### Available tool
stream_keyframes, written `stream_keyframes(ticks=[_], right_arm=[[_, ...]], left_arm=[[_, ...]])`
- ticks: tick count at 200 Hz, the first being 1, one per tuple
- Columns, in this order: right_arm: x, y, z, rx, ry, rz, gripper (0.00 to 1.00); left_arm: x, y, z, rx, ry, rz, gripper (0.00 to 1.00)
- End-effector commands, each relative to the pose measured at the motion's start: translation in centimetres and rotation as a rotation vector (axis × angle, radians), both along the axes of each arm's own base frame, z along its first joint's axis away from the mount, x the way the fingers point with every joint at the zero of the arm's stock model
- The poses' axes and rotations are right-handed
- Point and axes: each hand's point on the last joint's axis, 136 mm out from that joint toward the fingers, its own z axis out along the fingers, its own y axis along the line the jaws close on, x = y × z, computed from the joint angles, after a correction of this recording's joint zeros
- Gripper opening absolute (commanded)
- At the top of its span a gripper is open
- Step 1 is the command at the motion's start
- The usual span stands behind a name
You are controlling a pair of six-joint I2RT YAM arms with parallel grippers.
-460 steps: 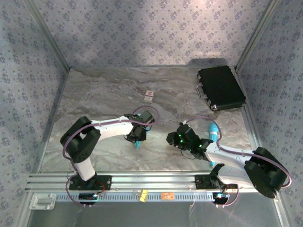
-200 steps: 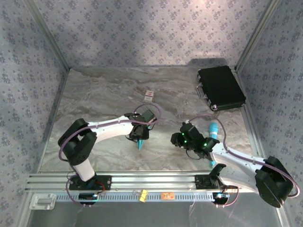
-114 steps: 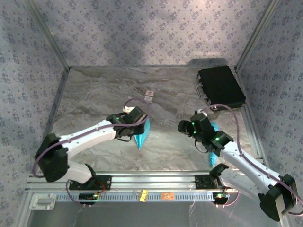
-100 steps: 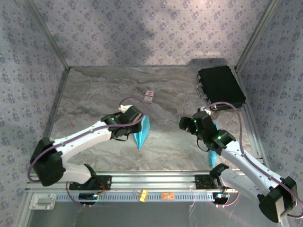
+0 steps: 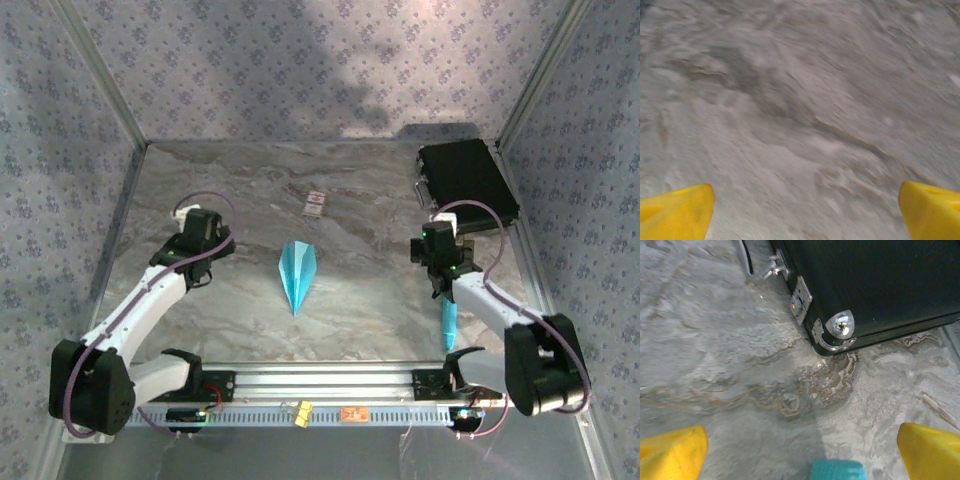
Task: Fold a paper plane with a square sheet of paper (pick it up from the middle)
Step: Reset both arms
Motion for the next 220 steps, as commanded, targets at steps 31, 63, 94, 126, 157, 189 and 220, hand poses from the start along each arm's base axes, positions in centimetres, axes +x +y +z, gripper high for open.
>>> stream_keyframes(ticks=[31, 63, 94, 126, 157, 189, 220], right_arm=[[4.0, 2.2, 1.9, 0.025, -0.245, 0.271, 0.99], [4.3, 2.7, 2.1, 0.114, -0.274, 0.367, 0.97], [4.8, 1.9, 1.2, 0.125, -0.275, 0.354, 0.96], [5.0, 0.9, 0.2, 0.167, -0.361, 0.332, 0.99], [5.9, -2.0, -0.5, 0.186, -0.277, 0.171, 0.99], [5.9, -2.0, -0.2, 0.151, -0.293, 0.155, 0.99], [5.9, -2.0, -0.4, 0.157, -0.288, 0.157, 0.99]], left_arm=[[1.8, 4.8, 0.7, 0.121, -0.236, 0.089, 1.0], [2.2, 6.1, 0.0, 0.223, -0.215, 0.086, 1.0], [3.6, 6.7, -1.8, 0.273, -0.186, 0.077, 1.0], [6.1, 6.2, -3.5, 0.168, -0.258, -0.019, 1.0], [6.5, 6.7, -3.3, 0.094, -0.381, -0.087, 1.0], [6.6, 4.3, -4.5, 0.089, -0.41, -0.235, 1.0], [8.2, 3.8, -5.0, 0.17, -0.388, -0.223, 1.0]])
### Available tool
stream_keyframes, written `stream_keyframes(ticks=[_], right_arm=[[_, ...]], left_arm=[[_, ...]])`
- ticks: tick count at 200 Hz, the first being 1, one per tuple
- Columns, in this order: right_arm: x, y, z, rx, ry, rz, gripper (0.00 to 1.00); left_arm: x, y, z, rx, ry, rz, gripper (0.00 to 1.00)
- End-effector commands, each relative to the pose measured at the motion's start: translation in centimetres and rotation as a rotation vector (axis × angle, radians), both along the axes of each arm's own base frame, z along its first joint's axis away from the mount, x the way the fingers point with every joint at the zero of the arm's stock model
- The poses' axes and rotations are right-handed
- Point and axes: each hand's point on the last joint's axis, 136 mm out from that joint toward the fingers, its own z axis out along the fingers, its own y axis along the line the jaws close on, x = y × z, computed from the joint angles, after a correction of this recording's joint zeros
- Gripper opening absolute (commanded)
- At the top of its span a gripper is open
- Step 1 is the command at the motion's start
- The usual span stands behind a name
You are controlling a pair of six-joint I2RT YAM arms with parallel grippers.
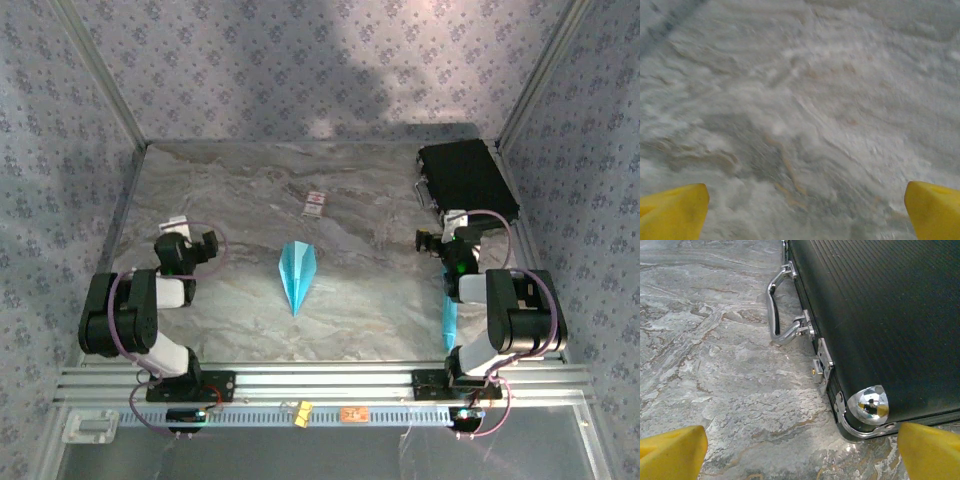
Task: Fold a paper plane with a square sheet of paper (pick it up from the middle)
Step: Reset both arms
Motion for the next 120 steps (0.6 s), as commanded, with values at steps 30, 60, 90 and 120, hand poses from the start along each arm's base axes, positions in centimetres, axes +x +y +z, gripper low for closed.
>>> stream_keyframes(ticks=[30, 60, 90, 120], right_arm=[[0.62, -0.41, 0.94, 0.006, -0.029, -0.029, 0.99], [0.64, -0.4, 0.97, 0.004, -0.03, -0.029, 0.99], [0.59, -0.35, 0.93, 0.002, -0.028, -0.028, 0.99], [0.62, -0.38, 0.96, 0.001, -0.029, -0.029, 0.99]], left_arm=[[1.73, -0.84, 2.61, 0.074, -0.067, -0.011, 1.0], [2.01, -1.33, 2.81, 0.085, -0.077, -0.036, 1.0], [2.02, -1.37, 2.8, 0.083, -0.074, -0.038, 1.0], [1.98, -1.38, 2.76, 0.082, -0.073, -0.039, 1.0]])
